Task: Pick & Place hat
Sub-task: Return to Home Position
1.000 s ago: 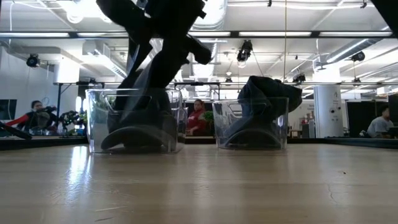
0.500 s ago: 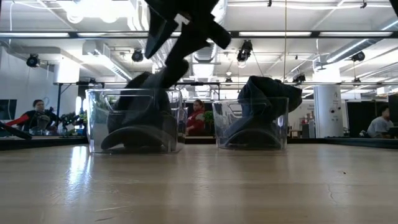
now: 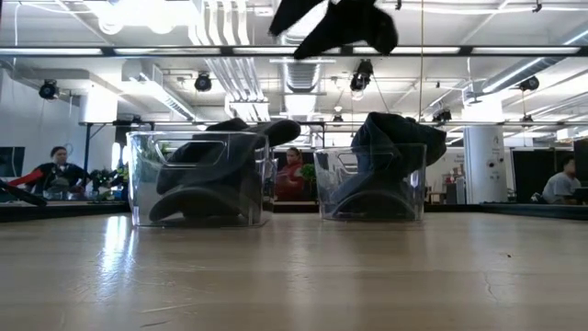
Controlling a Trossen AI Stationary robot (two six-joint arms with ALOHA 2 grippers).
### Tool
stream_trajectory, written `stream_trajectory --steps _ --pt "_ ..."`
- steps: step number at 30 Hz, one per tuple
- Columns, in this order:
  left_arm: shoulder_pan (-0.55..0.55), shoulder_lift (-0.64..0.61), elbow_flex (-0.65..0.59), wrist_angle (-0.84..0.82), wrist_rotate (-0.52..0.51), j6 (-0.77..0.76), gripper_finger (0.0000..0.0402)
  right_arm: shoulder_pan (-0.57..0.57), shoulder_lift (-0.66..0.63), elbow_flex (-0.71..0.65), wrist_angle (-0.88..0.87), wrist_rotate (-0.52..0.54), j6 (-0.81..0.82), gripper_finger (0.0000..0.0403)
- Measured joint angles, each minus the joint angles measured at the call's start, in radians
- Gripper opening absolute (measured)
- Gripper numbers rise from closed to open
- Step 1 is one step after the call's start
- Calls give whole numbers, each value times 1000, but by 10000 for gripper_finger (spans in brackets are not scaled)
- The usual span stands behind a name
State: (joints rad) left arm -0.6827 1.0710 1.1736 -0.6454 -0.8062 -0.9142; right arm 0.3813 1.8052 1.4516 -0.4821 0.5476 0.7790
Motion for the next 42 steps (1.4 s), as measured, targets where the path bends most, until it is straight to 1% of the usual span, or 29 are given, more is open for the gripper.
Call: stream_trajectory --steps 2,7,9,11,14,17,19,20,22,24,25,27,30,33,34,38,42 --pt "0 0 0 2 8 0 176 11 -70 -73 81 -15 -2 192" --pt "0 0 0 2 29 9 176 24 -222 -265 262 -135 8 192" --pt "0 0 -5 4 31 22 176 31 -285 -328 312 -140 9 192" --pt "3 -3 -22 8 35 24 176 39 -350 -379 343 -122 -1 192" --pt "17 -7 -69 37 76 32 176 41 -439 -438 335 -105 -26 192" --pt "41 -16 -157 182 135 81 176 36 -537 -490 329 -103 -14 192" --pt "73 -31 -229 315 189 132 176 33 -599 -516 333 -99 60 192" --pt "98 -42 -264 381 223 162 176 33 -626 -528 332 -99 68 192" --pt "167 -70 -322 478 298 212 176 42 -675 -544 331 -129 -9 192" --pt "246 -106 -360 542 376 268 176 53 -722 -556 332 -213 -113 192" --pt "287 -128 -375 558 414 291 176 53 -746 -564 332 -244 -135 192" --pt "368 -170 -392 565 482 312 176 47 -797 -584 345 -292 -147 192" --pt "454 -230 -406 553 571 317 176 33 -863 -640 374 -291 -181 192" --pt "501 -295 -412 529 663 356 176 23 -926 -727 473 -298 -237 192" --pt "512 -317 -413 505 675 366 176 15 -950 -762 521 -310 -243 192" --pt "549 -409 -440 422 670 366 176 -24 -1034 -928 698 -341 -256 192" --pt "567 -499 -514 416 670 351 176 -44 -1119 -1073 833 -355 -256 192"
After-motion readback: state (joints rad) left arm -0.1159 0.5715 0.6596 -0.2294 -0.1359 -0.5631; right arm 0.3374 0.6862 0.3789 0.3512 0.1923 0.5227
